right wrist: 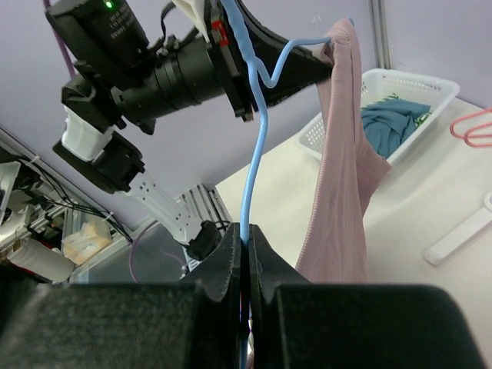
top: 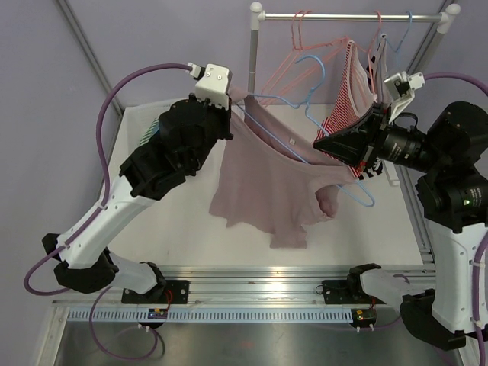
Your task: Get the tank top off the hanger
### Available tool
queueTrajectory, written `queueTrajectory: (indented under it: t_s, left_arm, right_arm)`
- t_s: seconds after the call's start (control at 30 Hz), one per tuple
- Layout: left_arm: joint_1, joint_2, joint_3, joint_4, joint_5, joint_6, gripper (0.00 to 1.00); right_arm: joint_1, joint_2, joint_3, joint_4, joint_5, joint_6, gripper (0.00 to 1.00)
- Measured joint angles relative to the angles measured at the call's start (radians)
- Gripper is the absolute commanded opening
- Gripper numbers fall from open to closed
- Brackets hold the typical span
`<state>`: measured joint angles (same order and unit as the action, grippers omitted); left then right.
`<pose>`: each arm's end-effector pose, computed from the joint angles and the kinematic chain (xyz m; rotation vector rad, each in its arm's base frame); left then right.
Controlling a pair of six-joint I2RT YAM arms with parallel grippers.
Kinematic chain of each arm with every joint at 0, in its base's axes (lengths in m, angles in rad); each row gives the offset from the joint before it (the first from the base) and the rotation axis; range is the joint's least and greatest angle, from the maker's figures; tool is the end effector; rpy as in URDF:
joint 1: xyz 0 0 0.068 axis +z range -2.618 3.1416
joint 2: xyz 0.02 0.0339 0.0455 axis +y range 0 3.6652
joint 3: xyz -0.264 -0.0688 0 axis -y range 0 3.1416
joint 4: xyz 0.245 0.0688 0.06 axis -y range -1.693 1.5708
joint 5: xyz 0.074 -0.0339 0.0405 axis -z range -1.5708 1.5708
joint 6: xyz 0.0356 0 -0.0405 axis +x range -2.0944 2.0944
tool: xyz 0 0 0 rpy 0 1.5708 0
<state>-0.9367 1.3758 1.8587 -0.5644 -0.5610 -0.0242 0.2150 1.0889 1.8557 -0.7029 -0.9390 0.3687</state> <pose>0.1703 -0.1997 0.5309 0.3218 1.6149 -0.2713 0.1182 0.0552 0.5667 -0.6725 1.5102 1.1526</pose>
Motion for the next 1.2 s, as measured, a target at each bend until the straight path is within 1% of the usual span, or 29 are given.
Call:
queueTrajectory:
  t_s: [0.1,0.17,0.23,0.33,0.43,0.53,0.6,0.67,0.73,0.77,0.83,0.93,1.0,1.03,1.07,1.13,1.2]
  left_arm:
    - [0.04,-0.002,-0.019,-0.008,-0.077,-0.045,0.0]
    - [0.106,-0.013,-0.044,-0.028,-0.089,-0.106,0.0]
    - [0.202,-0.033,-0.082,-0.064,-0.085,-0.178,0.0]
    - [0.309,-0.051,-0.1,-0.127,-0.065,-0.263,0.0]
    - [0.344,-0.053,-0.084,-0.175,-0.024,-0.32,0.0]
    - [0.357,-0.058,-0.079,-0.194,0.064,-0.348,0.0]
    - [0.362,-0.082,-0.115,-0.168,0.165,-0.352,0.0]
    - [0.365,-0.134,-0.199,-0.11,0.299,-0.359,0.0]
    - [0.362,-0.194,-0.294,-0.057,0.474,-0.37,0.0]
    - [0.356,-0.223,-0.345,-0.013,0.56,-0.376,0.0]
    - [0.321,-0.27,-0.45,0.088,0.734,-0.392,0.0]
    - [0.26,-0.303,-0.573,0.18,0.878,-0.405,0.0]
    - [0.237,-0.315,-0.65,0.203,0.906,-0.411,0.0]
    - [0.235,-0.319,-0.678,0.195,0.898,-0.414,0.0]
    - [0.235,-0.32,-0.693,0.184,0.88,-0.415,0.0]
    - [0.235,-0.32,-0.697,0.12,0.795,-0.419,0.0]
    - [0.237,-0.325,-0.698,0.084,0.74,-0.418,0.0]
  right_arm:
    - [0.0,-0.031,-0.076,-0.004,0.012,-0.049,0.0]
    - [0.0,-0.054,-0.138,-0.003,0.011,-0.084,0.0]
    - [0.0,-0.076,-0.203,0.007,0.008,-0.103,0.0]
    - [0.0,-0.103,-0.294,0.064,-0.016,-0.104,0.0]
    - [0.0,-0.115,-0.342,0.129,-0.046,-0.089,0.0]
    - [0.0,-0.123,-0.364,0.209,-0.046,-0.058,0.0]
    - [0.0,-0.143,-0.415,0.328,-0.031,-0.005,0.0]
    - [0.0,-0.162,-0.486,0.479,-0.014,0.071,0.0]
    - [0.0,-0.166,-0.572,0.692,0.01,0.184,0.0]
    - [0.0,-0.158,-0.59,0.764,0.019,0.227,0.0]
    - [0.0,-0.122,-0.614,0.954,0.061,0.32,0.0]
    - [0.0,-0.075,-0.671,1.227,0.164,0.413,0.0]
    - [0.0,-0.07,-0.75,1.407,0.269,0.454,0.0]
    - [0.0,-0.069,-0.779,1.464,0.313,0.459,0.0]
    - [0.0,-0.07,-0.795,1.49,0.351,0.451,0.0]
    - [0.0,-0.082,-0.803,1.477,0.427,0.406,0.0]
    - [0.0,-0.129,-0.859,1.511,0.524,0.355,0.0]
